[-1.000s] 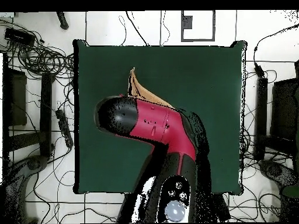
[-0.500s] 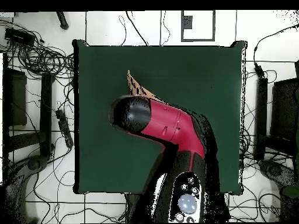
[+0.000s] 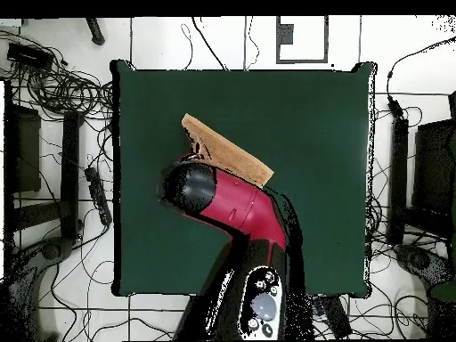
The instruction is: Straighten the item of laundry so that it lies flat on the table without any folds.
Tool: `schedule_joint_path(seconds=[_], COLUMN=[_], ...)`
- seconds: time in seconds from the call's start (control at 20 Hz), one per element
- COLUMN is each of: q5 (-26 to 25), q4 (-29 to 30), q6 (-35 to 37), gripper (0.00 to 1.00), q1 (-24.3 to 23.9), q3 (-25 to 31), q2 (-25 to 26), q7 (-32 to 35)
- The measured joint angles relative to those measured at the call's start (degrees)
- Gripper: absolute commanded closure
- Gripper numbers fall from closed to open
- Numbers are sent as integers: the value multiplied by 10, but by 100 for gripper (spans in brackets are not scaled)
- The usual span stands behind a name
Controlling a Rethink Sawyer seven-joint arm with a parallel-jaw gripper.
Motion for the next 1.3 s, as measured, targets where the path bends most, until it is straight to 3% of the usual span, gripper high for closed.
schedule_joint_path(seconds=[0.85,1.15,1.3], q5=[85,86,88], q4=[59,47,23], q6=[-95,-38,24], gripper=[100,100,100], q1=[55,126,167], q3=[21,-26,-49], q2=[78,93,100], q7=[56,130,205])
